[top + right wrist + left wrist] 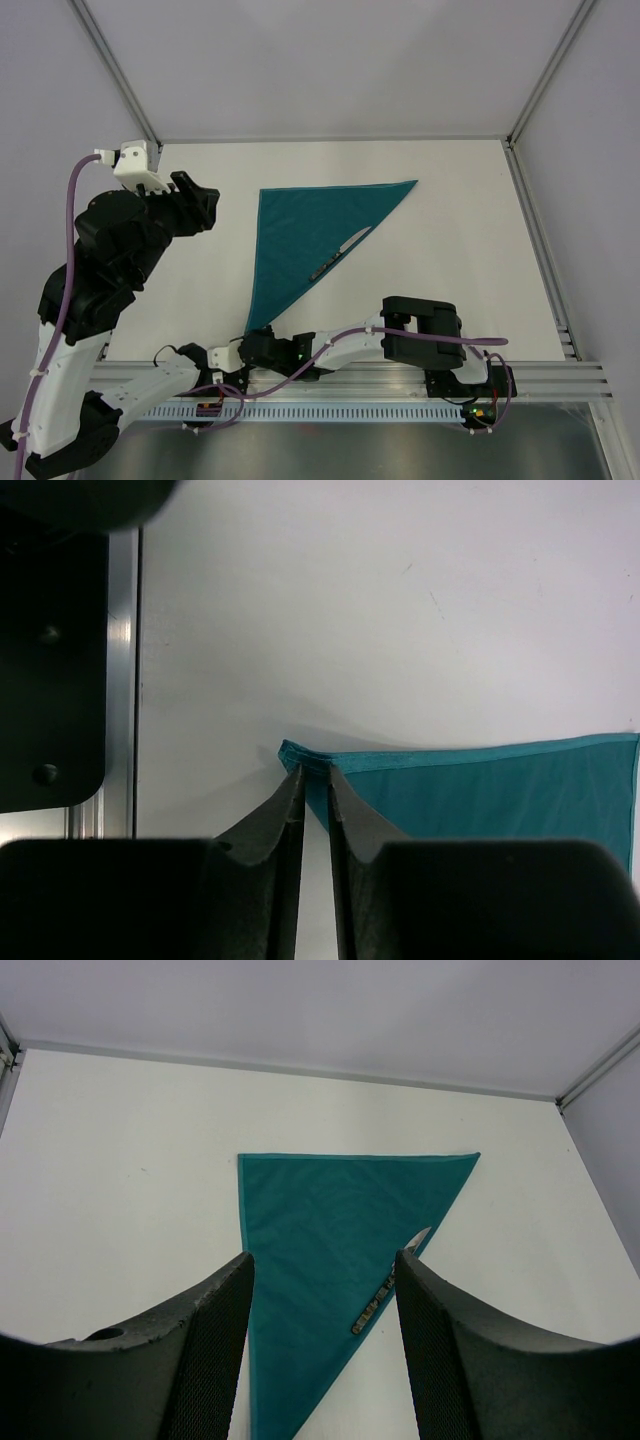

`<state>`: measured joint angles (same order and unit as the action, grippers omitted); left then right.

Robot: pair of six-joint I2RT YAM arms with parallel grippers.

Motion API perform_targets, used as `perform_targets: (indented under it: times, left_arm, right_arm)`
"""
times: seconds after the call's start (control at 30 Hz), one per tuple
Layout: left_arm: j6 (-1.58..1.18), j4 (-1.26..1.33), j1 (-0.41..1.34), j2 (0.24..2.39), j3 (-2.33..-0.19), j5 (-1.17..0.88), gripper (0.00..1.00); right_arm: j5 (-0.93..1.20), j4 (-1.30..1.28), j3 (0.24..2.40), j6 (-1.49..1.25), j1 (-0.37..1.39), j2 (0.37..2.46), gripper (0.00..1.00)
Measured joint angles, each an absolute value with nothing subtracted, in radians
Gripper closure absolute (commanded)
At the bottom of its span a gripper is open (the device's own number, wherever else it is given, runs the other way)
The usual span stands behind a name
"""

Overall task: Fold the napkin, place the utensils inside, and roll it up
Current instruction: Fold the napkin

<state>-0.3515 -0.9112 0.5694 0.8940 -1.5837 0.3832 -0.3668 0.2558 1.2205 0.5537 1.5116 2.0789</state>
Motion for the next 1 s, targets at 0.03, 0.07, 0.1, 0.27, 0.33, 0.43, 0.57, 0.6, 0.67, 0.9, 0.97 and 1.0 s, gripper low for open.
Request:
perform_targets:
  times: [0.03, 0.07, 0.1, 0.27, 0.33, 0.43, 0.57, 0.6, 0.67, 0.9, 0.97, 1.0]
  left_arm:
    - [-0.352, -0.912, 0.569, 0.894, -1.583, 0.383, 0.36]
    - [-0.352, -0.912, 0.569, 0.894, -1.583, 0.383, 0.36]
    - [-0.352, -0.911, 0.569, 0.894, -1.583, 0.383, 0.36]
    - [-0.352, -0.912, 0.569, 0.894, -1.583, 0.383, 0.36]
    - [-0.352, -0.911, 0.569, 0.894, -1.582, 0.383, 0.36]
    - [-0.352, -0.912, 0.569, 0.894, -1.58, 0.382, 0.36]
    - [-0.352, -0.911, 0.569, 0.894, -1.58, 0.382, 0.36]
    - [-0.351, -0.911, 0.569, 0.893, -1.58, 0.382, 0.36]
    - [-0.351, -0.911, 0.569, 0.893, -1.58, 0.382, 0.36]
    - [-0.351, -0.911, 0.567, 0.894, -1.571, 0.382, 0.36]
    - [-0.351, -0.911, 0.567, 0.894, -1.567, 0.382, 0.36]
    - [-0.351, -0.911, 0.567, 0.894, -1.565, 0.382, 0.36]
  right_arm:
    - [-0.365, 0.253, 1.222, 0.552, 1.511, 2.079, 0.77]
    - [-0.363, 0.25, 1.222, 0.551, 1.511, 2.078, 0.75]
    - [-0.362, 0.247, 1.223, 0.55, 1.511, 2.078, 0.64]
    - [-0.352, 0.229, 1.228, 0.545, 1.509, 2.074, 0.53]
    - [-0.347, 0.224, 1.23, 0.543, 1.508, 2.074, 0.52]
    - [-0.344, 0.216, 1.234, 0.542, 1.507, 2.074, 0.52]
    - [-0.342, 0.202, 1.24, 0.542, 1.507, 2.074, 0.52]
    - [-0.342, 0.2, 1.242, 0.542, 1.507, 2.074, 0.52]
    - [-0.341, 0.197, 1.243, 0.543, 1.506, 2.074, 0.51]
    - [-0.34, 0.192, 1.246, 0.543, 1.505, 2.077, 0.51]
    - [-0.34, 0.193, 1.247, 0.543, 1.505, 2.079, 0.51]
    - [-0.341, 0.193, 1.247, 0.543, 1.505, 2.08, 0.5]
